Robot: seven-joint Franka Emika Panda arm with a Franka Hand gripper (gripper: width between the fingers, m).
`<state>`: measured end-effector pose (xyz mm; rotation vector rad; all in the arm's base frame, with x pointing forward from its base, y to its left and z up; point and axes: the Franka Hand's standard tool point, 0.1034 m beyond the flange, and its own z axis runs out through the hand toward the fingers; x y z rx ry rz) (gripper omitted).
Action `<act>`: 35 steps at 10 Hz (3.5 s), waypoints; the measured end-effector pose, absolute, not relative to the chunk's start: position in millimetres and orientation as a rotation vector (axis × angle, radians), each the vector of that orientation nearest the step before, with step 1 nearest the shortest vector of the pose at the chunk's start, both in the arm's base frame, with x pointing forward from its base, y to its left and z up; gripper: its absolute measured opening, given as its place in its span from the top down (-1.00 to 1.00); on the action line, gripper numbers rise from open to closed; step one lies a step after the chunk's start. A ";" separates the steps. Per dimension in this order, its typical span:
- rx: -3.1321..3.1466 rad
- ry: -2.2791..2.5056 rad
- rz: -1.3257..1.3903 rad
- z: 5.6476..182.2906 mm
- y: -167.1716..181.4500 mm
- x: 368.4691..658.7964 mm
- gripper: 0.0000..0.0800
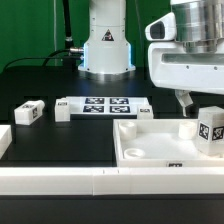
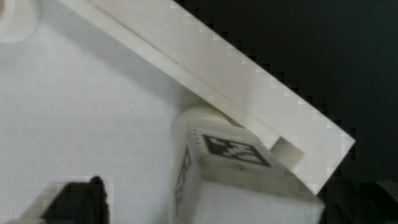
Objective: Assemble square table
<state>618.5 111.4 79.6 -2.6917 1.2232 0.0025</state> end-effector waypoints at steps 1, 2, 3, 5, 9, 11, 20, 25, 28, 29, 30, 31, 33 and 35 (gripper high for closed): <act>-2.756 1.082 -0.013 79.5 111.1 618.4 -0.62; -2.833 0.874 -0.030 79.2 111.8 617.9 -0.62; -2.894 0.695 -0.043 79.6 113.8 617.4 -0.62; -2.964 0.350 -0.073 79.3 111.4 618.1 -0.62; -3.016 -0.179 -0.112 78.5 110.1 618.9 -0.62; -3.029 -0.279 -0.122 79.3 112.5 619.4 -0.62; -2.966 0.428 -0.107 78.7 108.5 621.0 0.28; -2.681 1.321 -0.024 76.9 117.4 616.9 0.28; -2.654 1.357 -0.014 77.0 117.6 617.0 0.09; -2.729 1.202 -0.028 77.5 115.0 617.6 -0.37; -2.740 1.174 -0.030 77.9 114.9 617.9 -0.37; -2.758 1.136 -0.033 77.6 115.3 617.7 -0.57; -2.840 0.920 -0.052 77.6 115.1 617.8 -0.61; -2.968 0.517 -0.061 78.0 114.3 616.3 -0.62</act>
Offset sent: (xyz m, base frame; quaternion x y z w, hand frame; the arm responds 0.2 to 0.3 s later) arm 0.0014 0.0050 0.0012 -0.0112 0.0010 -0.3189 0.9477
